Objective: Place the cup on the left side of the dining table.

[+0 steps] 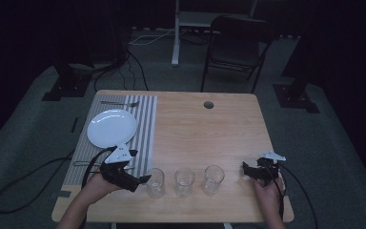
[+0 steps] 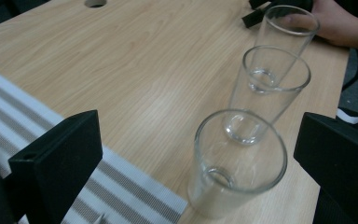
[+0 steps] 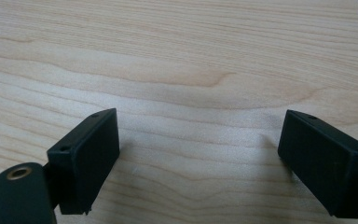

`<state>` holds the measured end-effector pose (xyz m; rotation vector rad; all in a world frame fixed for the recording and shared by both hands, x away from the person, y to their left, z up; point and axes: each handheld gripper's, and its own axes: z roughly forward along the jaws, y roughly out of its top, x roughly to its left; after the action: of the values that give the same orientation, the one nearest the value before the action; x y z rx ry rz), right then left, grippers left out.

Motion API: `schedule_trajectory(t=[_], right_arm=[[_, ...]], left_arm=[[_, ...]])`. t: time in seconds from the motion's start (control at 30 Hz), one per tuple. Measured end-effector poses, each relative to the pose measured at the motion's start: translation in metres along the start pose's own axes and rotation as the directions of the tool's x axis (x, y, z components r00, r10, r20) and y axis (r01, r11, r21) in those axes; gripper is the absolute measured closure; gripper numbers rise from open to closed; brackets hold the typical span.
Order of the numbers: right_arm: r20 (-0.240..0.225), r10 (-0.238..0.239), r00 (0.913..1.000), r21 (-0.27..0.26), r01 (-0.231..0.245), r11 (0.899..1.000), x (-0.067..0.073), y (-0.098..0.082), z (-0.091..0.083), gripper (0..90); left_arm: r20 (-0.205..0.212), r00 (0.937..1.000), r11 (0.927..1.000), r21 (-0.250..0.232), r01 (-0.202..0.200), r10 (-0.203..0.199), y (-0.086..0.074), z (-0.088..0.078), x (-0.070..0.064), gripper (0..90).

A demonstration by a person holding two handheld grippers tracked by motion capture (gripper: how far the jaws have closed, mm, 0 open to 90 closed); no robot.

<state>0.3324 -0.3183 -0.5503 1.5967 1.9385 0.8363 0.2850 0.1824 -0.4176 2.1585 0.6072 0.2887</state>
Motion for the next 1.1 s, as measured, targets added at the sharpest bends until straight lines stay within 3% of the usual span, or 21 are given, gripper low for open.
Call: schedule_trajectory(t=[0.2, 0.43, 0.83, 1.1], right_arm=[[0.000, 0.000, 1.0000, 0.000, 0.000, 1.000, 0.000, 0.000, 0.000, 12.1], [0.000, 0.000, 1.0000, 0.000, 0.000, 1.000, 0.000, 0.000, 0.000, 12.1], [0.000, 0.000, 1.0000, 0.000, 0.000, 1.000, 0.000, 0.000, 0.000, 12.2], [0.000, 0.000, 1.0000, 0.000, 0.000, 1.000, 0.000, 0.000, 0.000, 12.1]], left_arm=[[0.037, 0.9993, 0.9998, 0.017, -0.010, 0.009, 0.011, 0.019, -0.002, 1.4], [0.072, 0.9957, 0.9964, 0.058, -0.062, 0.058, 0.026, 0.038, -0.011, 1.4], [0.137, 0.9859, 0.9908, 0.082, -0.108, 0.096, 0.049, 0.056, -0.025, 1.4], [0.163, 0.9752, 0.9786, 0.116, -0.170, 0.150, 0.071, 0.070, -0.038, 1.4]])
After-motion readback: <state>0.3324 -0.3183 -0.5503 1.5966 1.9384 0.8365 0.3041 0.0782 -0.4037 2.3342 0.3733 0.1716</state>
